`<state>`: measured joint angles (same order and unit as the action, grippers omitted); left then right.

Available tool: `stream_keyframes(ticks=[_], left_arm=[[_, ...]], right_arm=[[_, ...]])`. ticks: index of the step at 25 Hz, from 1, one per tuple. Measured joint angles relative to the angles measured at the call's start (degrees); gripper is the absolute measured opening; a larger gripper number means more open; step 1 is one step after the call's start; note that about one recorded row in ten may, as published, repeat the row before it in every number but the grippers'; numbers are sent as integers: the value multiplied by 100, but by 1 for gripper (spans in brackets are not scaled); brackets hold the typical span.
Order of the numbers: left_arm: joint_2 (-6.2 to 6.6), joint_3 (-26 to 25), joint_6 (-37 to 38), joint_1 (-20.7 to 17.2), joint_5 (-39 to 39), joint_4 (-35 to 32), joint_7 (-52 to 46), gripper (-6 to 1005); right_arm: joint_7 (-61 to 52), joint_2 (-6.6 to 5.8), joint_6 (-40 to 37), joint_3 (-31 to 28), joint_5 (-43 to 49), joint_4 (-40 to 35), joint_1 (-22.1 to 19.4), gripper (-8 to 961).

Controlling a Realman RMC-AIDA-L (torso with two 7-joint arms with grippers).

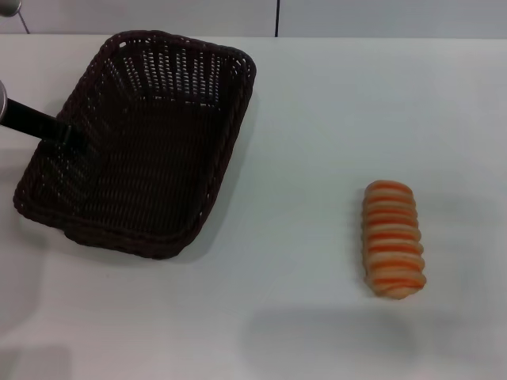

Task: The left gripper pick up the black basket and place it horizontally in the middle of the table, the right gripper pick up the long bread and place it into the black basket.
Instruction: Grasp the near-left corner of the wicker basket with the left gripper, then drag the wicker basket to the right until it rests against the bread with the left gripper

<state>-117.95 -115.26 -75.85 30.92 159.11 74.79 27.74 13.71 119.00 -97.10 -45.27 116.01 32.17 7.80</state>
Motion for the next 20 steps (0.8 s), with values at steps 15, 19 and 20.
stream_keyframes(ticks=[15, 19, 20], left_arm=[[9, -135, -24, 7, -170, 249, 517, 244], [57, -755, -397, 99, -880, 429, 1427, 220], [80, -976, -562, 167, -1058, 449, 1665, 218]], right_arm=[[0, 9, -18, 0, 0, -8, -34, 619], [0, 16, -28, 1, 0, -9, -40, 617], [0, 18, -29, 1, 0, -9, -43, 617]])
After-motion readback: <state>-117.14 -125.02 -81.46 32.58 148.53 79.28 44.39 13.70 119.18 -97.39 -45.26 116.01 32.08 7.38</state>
